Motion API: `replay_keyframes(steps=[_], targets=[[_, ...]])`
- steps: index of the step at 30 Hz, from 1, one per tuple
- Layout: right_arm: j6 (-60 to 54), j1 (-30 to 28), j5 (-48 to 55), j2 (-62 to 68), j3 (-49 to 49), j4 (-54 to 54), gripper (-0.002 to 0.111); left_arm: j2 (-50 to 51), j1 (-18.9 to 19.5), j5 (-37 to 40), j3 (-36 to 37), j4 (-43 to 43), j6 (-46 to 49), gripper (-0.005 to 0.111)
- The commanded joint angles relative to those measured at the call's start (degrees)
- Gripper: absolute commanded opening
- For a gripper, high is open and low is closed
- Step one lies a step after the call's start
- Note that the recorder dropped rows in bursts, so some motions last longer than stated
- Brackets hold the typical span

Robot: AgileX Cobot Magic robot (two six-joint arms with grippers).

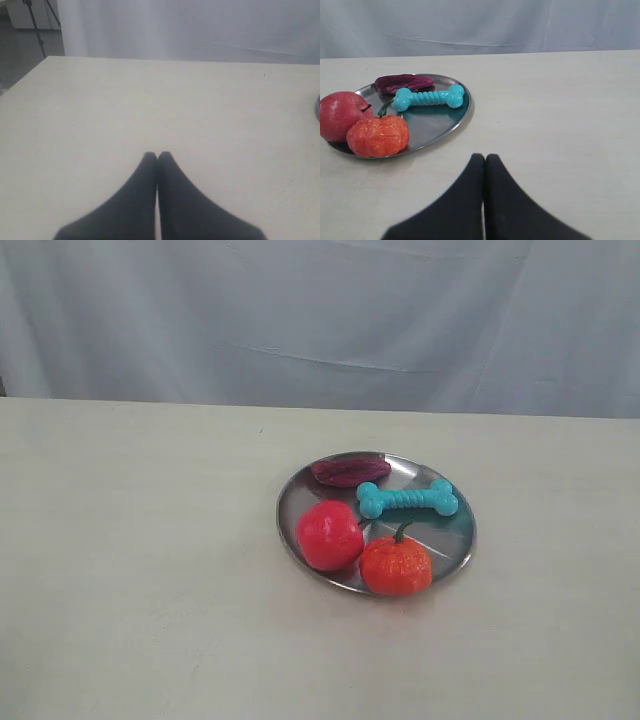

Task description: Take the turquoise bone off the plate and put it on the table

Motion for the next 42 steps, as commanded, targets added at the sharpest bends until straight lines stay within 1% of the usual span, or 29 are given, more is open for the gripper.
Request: replay_keyframes(steps=[1,15,17,20,26,34,36,37,39,40,42], targets=[[0.03,-0.36,0.36,-0.37,0.22,-0.2,-0.001,-0.07,0.26,-0.31,0.15,0.05,-0.24,0.0],[0.03,-0.36,0.36,-0.37,0.22,-0.2,-0.001,-0.07,0.26,-0.31,0.15,0.05,-0.24,0.0],[-1.09,-0.36,-1.24,-0.37,0.22,-1.98,-0.001,-0.07,0.26,-0.31,0.15,0.05,-0.24,0.0],[-1.09,-0.36,-8.68,-0.37,0.22,-5.42,-0.001,-0.07,0.26,-0.31,0.15,0.05,-0.24,0.0],[-2.26,-0.36,-29.72,-0.37,0.22,-5.95,-0.001,-0.07,0.26,-0.31,0.15,0.05,-0.24,0.0],[-0.8,-0.36,-46.39,-0.37,0.22,-5.58,-0.001,-0.07,0.26,-0.31,0.15,0.05,-0.24,0.0],[3.52,-0.25,-54.05,-0.37,0.22,0.52,-0.001,-0.07,0.26,-0.31,0.15,0.05,-0.24,0.0],[9.94,-0.23,-56.75,-0.37,0.22,2.2,-0.001,-0.07,0.26,-0.31,0.15,0.05,-0.24,0.0],[18.27,-0.23,-60.27,-0.37,0.22,6.0,-0.001,-0.07,0.26,-0.31,0.15,0.05,-0.24,0.0],[20.02,-0.23,-61.47,-0.37,-0.19,6.9,-0.001,-0.07,0.26,-0.31,0.15,0.05,-0.24,0.0],[19.48,-0.23,-63.29,-0.37,-0.92,8.51,-0.001,-0.07,0.26,-0.31,0.15,0.05,-0.24,0.0]])
